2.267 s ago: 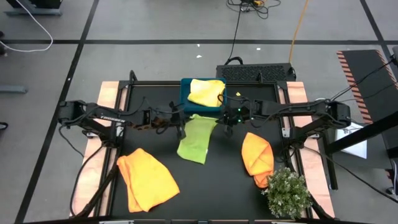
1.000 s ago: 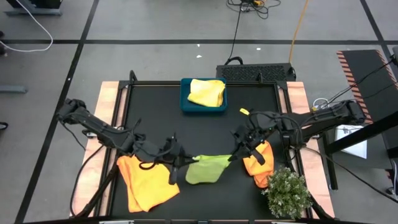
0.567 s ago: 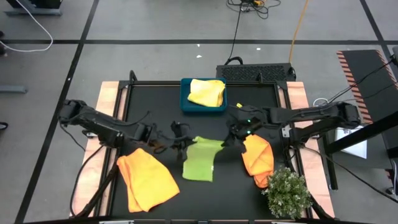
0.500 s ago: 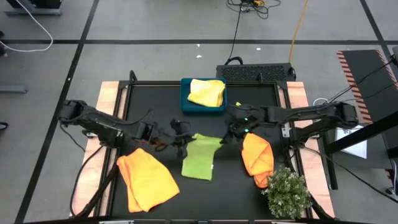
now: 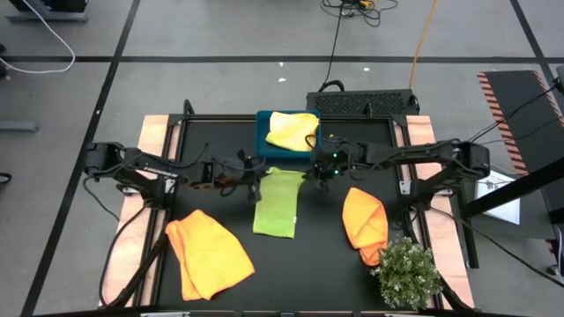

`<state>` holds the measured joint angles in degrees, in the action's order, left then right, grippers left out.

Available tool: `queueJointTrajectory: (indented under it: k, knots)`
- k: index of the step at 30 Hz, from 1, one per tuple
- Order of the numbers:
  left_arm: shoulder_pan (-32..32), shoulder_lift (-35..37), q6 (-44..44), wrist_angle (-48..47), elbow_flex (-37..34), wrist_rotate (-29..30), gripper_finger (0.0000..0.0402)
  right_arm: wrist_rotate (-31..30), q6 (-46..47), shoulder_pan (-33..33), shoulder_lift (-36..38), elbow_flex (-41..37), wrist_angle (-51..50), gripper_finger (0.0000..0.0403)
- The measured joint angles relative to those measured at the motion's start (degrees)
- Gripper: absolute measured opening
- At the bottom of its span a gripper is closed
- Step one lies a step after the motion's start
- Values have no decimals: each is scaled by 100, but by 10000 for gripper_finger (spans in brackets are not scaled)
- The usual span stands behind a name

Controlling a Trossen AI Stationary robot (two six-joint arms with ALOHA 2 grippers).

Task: Fold microfiber towels
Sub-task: Fold the green microfiber towel

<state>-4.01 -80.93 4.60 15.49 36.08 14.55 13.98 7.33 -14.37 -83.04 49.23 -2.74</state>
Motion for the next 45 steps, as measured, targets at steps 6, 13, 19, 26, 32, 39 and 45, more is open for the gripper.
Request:
queueJointTrajectory:
  k: [6, 13, 19, 26, 32, 39, 45]
  knots:
    - [123, 0, 414, 150, -291, -94, 3, -64, -331, 466, -169, 0, 163, 0]
    - [535, 0, 686, 1349, -991, -31, 2, -173, -417, 1076, -347, 2, 521, 0]
    - [1018, 0, 848, 1872, -1371, 52, 1, -267, -356, 1395, -478, 7, 684, 0]
    - [1526, -134, 884, 1782, -1421, 7, 2, -320, -133, 1763, -1078, 4, 1171, 0]
    - [1849, -365, 723, 1706, -1427, -7, 4, -186, 199, 2015, -1612, 7, 1706, 0]
    - [2037, -545, 688, 1786, -1414, -238, 11, -183, 375, 2156, -1821, 2, 1915, 0]
    - [2099, -549, 437, 1664, -1436, -251, 60, -90, 357, 2173, -1829, -11, 1884, 1]
